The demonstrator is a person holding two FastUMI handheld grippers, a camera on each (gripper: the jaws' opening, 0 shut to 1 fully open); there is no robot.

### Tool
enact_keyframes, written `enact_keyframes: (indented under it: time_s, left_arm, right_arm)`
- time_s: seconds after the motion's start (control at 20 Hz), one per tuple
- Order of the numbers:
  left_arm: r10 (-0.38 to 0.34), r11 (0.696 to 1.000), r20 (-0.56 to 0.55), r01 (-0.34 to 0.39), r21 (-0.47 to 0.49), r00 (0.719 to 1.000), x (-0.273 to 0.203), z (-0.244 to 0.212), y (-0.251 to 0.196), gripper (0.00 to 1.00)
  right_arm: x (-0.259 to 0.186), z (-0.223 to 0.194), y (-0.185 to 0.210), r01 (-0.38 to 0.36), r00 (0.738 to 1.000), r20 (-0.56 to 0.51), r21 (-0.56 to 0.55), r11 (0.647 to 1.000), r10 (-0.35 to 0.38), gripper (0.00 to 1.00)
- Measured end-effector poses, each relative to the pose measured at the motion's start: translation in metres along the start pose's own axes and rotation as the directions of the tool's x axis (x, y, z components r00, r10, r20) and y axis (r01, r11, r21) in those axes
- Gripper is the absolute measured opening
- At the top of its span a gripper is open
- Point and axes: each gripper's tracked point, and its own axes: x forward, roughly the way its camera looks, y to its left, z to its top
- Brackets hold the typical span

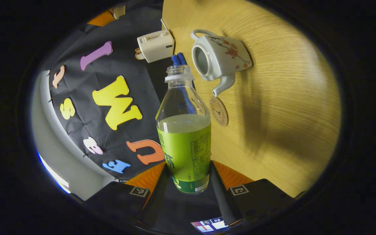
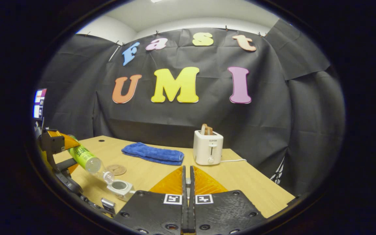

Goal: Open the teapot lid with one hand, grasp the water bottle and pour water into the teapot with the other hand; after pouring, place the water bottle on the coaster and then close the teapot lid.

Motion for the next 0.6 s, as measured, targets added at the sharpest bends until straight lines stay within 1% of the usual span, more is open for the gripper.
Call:
enact_keyframes:
  time_s: [0.25, 0.4, 0.45, 0.6]
  left_arm:
    - [0.014, 0.996, -0.014, -0.013, 0.094, 1.0, 0.003, -0.001, 0.008, 0.75]
    - [0.019, 0.991, -0.017, -0.017, 0.133, 1.0, 0.004, 0.0, 0.012, 0.75]
    - [0.023, 0.989, -0.016, -0.02, 0.145, 1.0, 0.002, 0.002, 0.014, 0.76]
    - [0.046, 0.983, -0.015, -0.042, 0.179, 0.999, 0.0, 0.005, 0.02, 0.75]
  right_arm:
    - [0.002, -0.003, 0.004, -0.022, 1.0, -0.008, -0.007, 1.0, 0.022, 0.0]
    - [0.002, -0.004, 0.004, -0.028, 1.0, -0.01, 0.0, 1.0, 0.028, 0.0]
    - [0.003, -0.004, 0.004, -0.028, 1.0, -0.012, 0.002, 1.0, 0.028, 0.0]
    - [0.004, -0.006, 0.003, -0.031, 0.999, -0.018, 0.004, 1.0, 0.031, 0.0]
